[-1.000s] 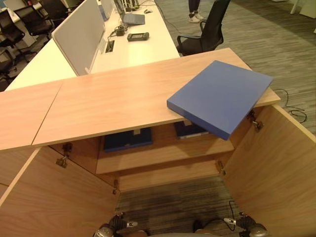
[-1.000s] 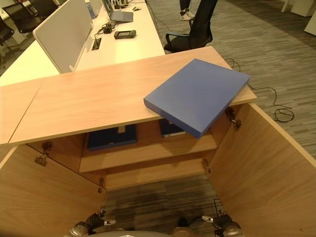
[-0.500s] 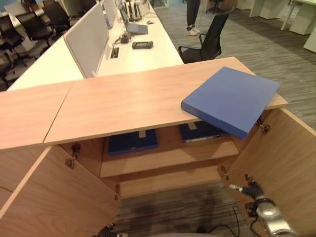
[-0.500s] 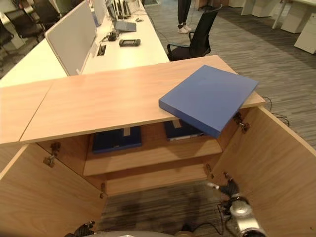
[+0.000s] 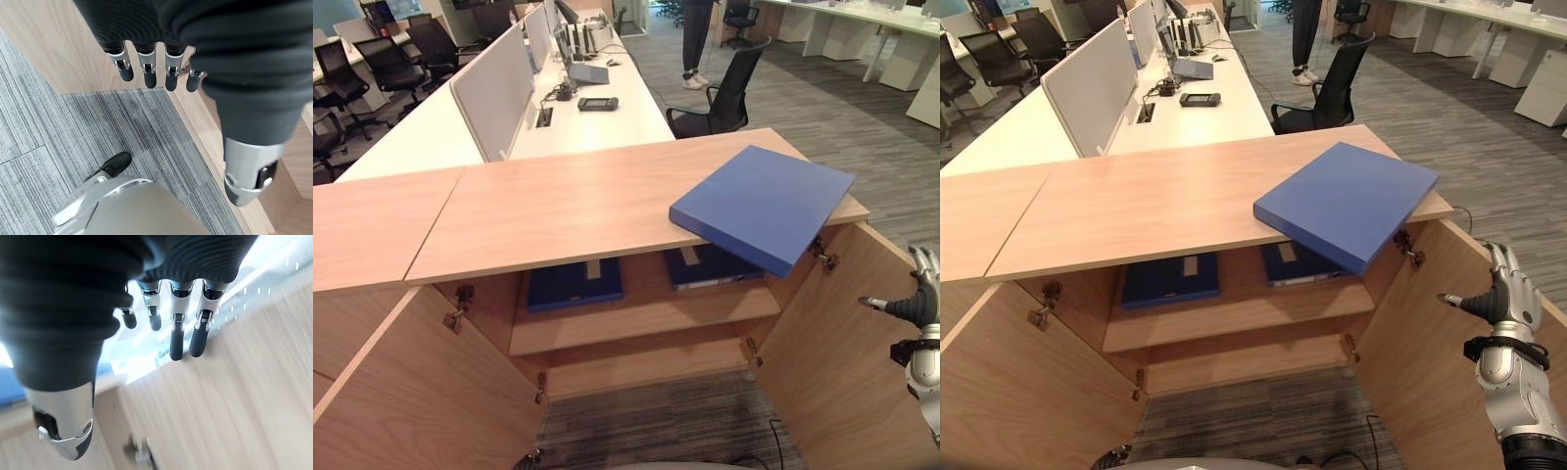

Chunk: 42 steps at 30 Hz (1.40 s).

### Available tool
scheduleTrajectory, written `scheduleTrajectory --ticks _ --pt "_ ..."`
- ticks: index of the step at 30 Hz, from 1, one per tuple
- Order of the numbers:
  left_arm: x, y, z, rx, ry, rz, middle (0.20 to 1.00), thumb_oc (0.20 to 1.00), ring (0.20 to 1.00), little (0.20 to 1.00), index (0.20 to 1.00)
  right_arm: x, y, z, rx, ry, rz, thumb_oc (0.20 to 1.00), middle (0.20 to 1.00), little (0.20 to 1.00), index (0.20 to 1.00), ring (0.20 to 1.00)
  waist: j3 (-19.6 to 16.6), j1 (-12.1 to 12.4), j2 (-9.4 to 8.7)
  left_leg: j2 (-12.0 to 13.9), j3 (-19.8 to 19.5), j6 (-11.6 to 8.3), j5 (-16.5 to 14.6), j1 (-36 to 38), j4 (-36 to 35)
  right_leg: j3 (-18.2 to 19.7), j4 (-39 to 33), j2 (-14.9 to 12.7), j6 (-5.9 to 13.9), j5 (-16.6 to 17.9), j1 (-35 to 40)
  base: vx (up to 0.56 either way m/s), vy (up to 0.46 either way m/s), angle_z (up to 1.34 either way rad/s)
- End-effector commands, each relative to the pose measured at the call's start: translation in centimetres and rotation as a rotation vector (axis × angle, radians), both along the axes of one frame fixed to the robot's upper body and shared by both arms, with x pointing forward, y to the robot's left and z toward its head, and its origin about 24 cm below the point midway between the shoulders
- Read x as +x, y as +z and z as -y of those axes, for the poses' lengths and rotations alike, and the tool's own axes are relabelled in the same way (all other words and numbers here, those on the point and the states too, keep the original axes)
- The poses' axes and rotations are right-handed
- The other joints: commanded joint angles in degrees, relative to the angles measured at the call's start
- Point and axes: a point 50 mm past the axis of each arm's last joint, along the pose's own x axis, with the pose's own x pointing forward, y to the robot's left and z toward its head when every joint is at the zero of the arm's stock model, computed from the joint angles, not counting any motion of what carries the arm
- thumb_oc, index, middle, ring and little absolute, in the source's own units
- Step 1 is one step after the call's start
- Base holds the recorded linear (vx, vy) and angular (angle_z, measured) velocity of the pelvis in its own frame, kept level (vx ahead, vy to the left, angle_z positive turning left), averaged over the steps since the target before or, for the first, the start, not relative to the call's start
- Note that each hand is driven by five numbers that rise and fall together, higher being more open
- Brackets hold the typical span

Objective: Put the empty folder in the office cabinet

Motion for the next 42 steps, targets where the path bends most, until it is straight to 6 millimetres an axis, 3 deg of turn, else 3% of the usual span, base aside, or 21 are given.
scheduleTrajectory --ticks 1,8,13,27,42 --pt "2.4 0.6 -0.7 0.038 -0.037 0.063 1.0 1.0 1.0 1.0 1.0 1.4 5.2 0.8 -0.27 -0.014 0.106 1.0 1.0 1.0 1.0 1.0 0.36 0.74 -1.33 -0.63 -2.36 0.32 -3.42 -0.53 0.78 -0.48 0.9 1.16 0.98 -2.26 0.37 0.0 0.0 0.0" --pt "1.8 0.7 -1.4 0.04 -0.02 0.059 1.0 1.0 1.0 1.0 1.0 2.7 7.6 -0.4 -0.532 0.079 0.025 1.0 1.0 1.0 1.0 1.0 0.11 1.51 -1.66 -0.59 -2.35 0.09 -3.06 -0.62 0.75 -0.88 0.75 1.13 1.12 -2.13 0.47 0.0 0.0 0.0" --pt "1.5 0.7 -1.4 0.027 -0.029 0.063 1.0 1.0 1.0 1.0 1.0 3.7 7.7 -1.4 -0.615 0.161 -0.043 1.0 1.0 1.0 1.0 1.0 0.05 2.0 -1.72 -0.48 -2.54 -0.07 -2.93 -0.5 0.78 -1.27 0.73 1.12 1.15 -2.22 0.82 0.0 0.0 0.0" --pt "1.0 1.1 -2.1 0.013 -0.012 0.077 1.0 1.0 1.0 1.0 1.0 5.8 6.1 -3.5 -0.66 0.323 -0.198 1.0 1.0 1.0 1.0 1.0 0.35 3.09 -1.83 -0.44 -3.76 -0.31 -2.46 -1.07 1.0 -2.12 1.03 0.97 0.95 -2.56 1.28 0.01 0.001 0.06" --pt "1.8 2.2 -2.8 -0.008 0.022 0.16 1.0 1.0 1.0 1.0 1.0 6.6 4.6 -5.4 -0.594 0.387 -0.189 1.0 1.0 1.0 1.0 1.0 0.62 4.53 -1.75 -0.72 -6.52 0.03 -2.47 -1.05 1.14 -3.67 1.37 0.89 0.44 -3.36 2.43 0.02 -0.003 0.1"
